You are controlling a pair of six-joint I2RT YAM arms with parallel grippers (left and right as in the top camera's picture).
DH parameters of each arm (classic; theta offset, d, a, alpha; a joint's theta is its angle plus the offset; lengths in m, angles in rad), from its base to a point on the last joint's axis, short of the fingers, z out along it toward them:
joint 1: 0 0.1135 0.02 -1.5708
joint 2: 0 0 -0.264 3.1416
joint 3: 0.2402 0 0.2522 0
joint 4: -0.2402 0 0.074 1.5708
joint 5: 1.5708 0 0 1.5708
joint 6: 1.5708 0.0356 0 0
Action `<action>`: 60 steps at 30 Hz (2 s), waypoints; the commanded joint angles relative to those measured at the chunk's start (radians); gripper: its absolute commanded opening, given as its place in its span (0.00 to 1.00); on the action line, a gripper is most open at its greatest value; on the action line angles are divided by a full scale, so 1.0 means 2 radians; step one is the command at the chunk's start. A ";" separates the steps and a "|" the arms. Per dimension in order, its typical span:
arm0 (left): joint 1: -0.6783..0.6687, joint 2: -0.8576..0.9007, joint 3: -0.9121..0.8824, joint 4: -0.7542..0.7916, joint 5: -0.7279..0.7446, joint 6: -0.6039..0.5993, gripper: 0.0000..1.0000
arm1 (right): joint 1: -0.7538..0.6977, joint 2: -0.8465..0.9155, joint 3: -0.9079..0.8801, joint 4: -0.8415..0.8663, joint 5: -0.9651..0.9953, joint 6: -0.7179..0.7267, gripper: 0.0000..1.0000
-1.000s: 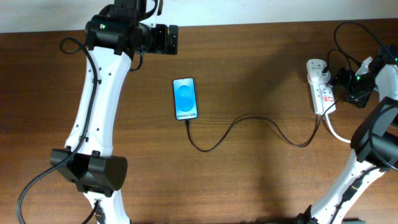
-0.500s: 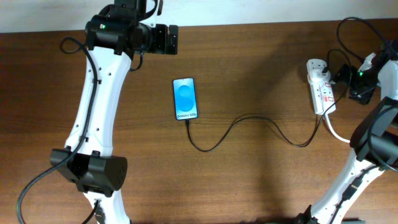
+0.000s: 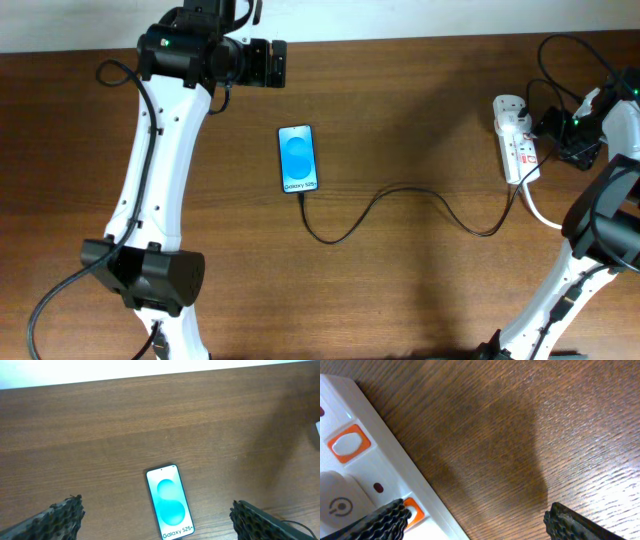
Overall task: Plug charger to phone and switch on socket
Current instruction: 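Press the orange switch on the power strip with the right gripper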
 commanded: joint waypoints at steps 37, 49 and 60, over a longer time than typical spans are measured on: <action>0.001 -0.009 0.006 0.001 -0.003 0.004 0.99 | 0.029 0.008 -0.015 -0.018 0.002 -0.010 0.92; 0.001 -0.009 0.006 0.000 -0.003 0.004 0.99 | 0.031 0.008 -0.015 -0.024 -0.019 -0.025 0.92; 0.001 -0.009 0.006 0.000 -0.003 0.004 0.99 | 0.042 0.008 -0.037 -0.014 -0.024 -0.027 0.92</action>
